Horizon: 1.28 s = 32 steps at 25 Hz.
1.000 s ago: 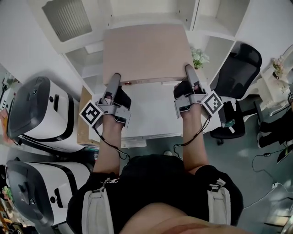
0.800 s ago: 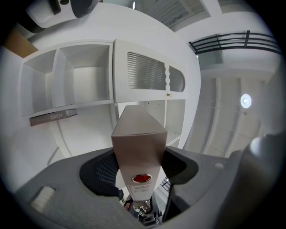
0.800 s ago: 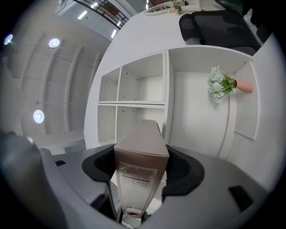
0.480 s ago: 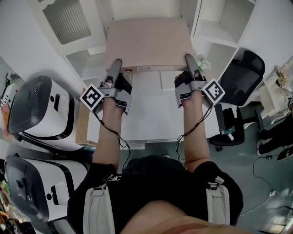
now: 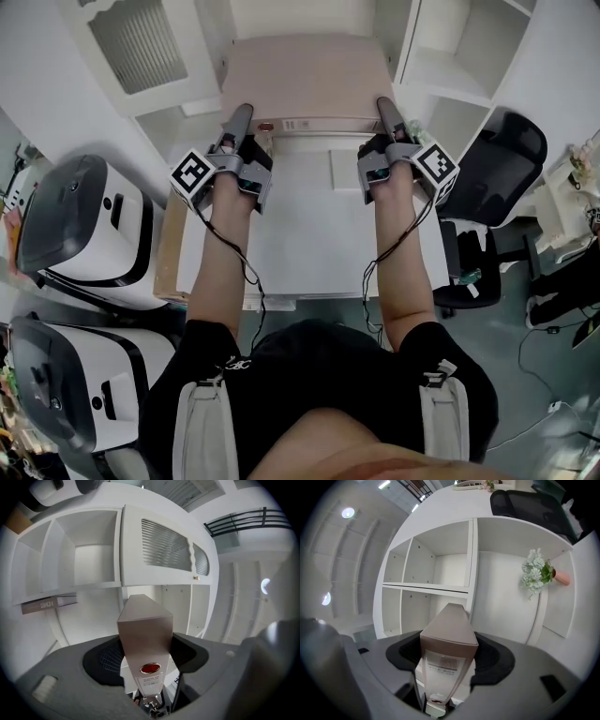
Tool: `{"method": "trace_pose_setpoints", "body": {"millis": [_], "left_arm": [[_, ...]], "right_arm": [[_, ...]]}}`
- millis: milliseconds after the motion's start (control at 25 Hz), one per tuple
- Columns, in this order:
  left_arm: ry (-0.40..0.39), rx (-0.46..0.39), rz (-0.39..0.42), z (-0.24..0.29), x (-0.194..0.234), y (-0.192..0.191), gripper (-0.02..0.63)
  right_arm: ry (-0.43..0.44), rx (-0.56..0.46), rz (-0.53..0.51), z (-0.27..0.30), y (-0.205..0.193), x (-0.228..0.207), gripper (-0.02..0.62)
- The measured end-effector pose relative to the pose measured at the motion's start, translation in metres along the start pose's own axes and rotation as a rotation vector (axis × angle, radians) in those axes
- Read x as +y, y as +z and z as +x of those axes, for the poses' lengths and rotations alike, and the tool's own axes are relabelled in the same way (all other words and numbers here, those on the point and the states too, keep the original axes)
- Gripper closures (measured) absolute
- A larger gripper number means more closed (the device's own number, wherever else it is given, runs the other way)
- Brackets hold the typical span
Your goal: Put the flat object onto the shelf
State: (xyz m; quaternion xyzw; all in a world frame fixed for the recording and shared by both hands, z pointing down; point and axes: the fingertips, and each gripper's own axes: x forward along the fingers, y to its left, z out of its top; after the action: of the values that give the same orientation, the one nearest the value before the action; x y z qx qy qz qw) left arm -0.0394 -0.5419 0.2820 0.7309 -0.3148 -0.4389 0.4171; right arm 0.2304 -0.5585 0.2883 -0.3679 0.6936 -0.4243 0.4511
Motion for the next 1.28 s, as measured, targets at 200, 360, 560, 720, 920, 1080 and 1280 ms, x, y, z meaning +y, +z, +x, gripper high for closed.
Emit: {"method": "trace_pose_setpoints", "body": {"millis": [200, 360, 560, 720, 920, 1080, 1280], "left_arm": [[0.053, -0.029, 0.043, 0.009, 0.007, 0.007, 0.298], [0.075, -0.019, 0.128, 0.022, 0.007, 0.011, 0.285], [0.098, 0.000, 0.279, 0.034, 0.005, 0.012, 0.253], [0.131, -0.031, 0.317, 0.040, 0.005, 0.020, 0.242], [0.212, -0.094, 0.375, 0.045, 0.001, 0.039, 0.219], [0.264, -0.122, 0.403, 0.051, 0.004, 0.047, 0.207], [0.328, -0.166, 0.410, 0.048, 0.005, 0.058, 0.206]], "right_arm": [[-0.014, -0.018, -0.031, 0.008, 0.004, 0.001, 0.295], [-0.042, -0.073, -0.074, 0.019, 0.012, 0.000, 0.288], [-0.112, -0.125, -0.281, 0.025, 0.022, 0.005, 0.271], [-0.164, -0.189, -0.556, 0.029, 0.032, 0.019, 0.267], [-0.177, -0.229, -0.907, 0.037, 0.032, 0.045, 0.267], [-0.173, -0.260, -1.184, 0.042, 0.028, 0.062, 0.270], [-0.164, -0.278, -1.448, 0.047, 0.015, 0.078, 0.303]]}}
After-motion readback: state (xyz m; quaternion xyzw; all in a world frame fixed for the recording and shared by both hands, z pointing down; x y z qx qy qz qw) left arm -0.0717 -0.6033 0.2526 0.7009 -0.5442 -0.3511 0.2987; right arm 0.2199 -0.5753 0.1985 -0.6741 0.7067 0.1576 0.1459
